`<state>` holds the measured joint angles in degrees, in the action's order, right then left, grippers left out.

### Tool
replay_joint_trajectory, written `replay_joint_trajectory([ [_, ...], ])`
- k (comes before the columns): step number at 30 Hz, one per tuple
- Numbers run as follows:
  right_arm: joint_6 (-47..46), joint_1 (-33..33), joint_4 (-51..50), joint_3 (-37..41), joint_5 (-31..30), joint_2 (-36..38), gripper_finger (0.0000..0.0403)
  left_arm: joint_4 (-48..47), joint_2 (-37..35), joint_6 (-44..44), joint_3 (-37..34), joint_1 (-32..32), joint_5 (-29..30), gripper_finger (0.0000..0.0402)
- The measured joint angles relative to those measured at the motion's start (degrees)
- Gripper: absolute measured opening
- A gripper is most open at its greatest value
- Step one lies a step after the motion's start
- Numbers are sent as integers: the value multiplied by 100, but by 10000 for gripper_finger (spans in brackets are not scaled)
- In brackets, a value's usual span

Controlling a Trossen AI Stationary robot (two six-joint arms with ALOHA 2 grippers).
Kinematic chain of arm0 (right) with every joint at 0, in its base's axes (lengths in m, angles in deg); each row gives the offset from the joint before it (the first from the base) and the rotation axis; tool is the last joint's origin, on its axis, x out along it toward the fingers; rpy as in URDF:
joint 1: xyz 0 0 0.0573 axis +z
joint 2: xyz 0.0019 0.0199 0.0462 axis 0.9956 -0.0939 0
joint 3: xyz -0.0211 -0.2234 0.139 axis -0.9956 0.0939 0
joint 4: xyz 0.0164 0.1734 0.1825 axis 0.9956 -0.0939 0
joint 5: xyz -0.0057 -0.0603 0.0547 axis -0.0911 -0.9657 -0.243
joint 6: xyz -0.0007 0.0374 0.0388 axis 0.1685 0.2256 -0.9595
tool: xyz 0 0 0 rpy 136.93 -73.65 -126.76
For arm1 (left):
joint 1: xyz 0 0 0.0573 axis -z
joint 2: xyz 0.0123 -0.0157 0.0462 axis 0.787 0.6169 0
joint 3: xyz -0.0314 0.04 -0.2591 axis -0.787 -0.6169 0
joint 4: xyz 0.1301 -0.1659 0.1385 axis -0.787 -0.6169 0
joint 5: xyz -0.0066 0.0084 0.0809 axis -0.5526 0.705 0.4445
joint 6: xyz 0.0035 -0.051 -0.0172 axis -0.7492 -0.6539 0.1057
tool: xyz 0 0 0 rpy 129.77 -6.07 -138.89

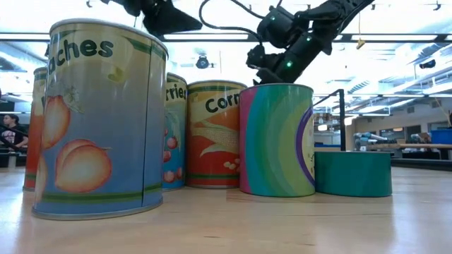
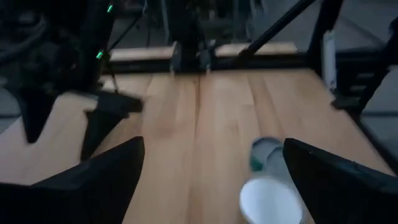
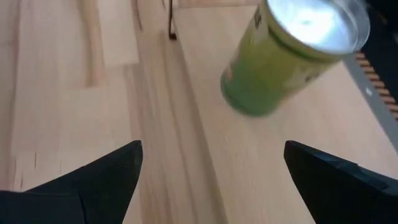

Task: Pick and place cans onto a shelf
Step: Put the canned oranges on the shelf

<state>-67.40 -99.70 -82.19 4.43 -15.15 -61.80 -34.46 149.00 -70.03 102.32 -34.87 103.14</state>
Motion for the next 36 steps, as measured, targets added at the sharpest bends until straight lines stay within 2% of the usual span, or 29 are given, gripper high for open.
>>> replay_joint_trajectory([
  [7,78,2,398,-4,-199,-221,399,856,-286,180,-778,28,86,389],
  [9,-28,-3,432,-4,-184,-219,399,726,-575,189,-997,59,79,389],
  [18,-340,10,-397,-391,-70,-221,399,1115,-1506,446,-1525,225,65,389],
  [26,-484,88,-380,-309,-107,-266,399,1936,-2204,492,-2350,288,39,389],
  [30,-284,126,-182,-312,-189,-341,399,2172,-2550,403,-2644,277,57,389],
  [36,281,-49,544,-316,-269,-468,399,2145,-2789,535,-2664,237,133,389],
])
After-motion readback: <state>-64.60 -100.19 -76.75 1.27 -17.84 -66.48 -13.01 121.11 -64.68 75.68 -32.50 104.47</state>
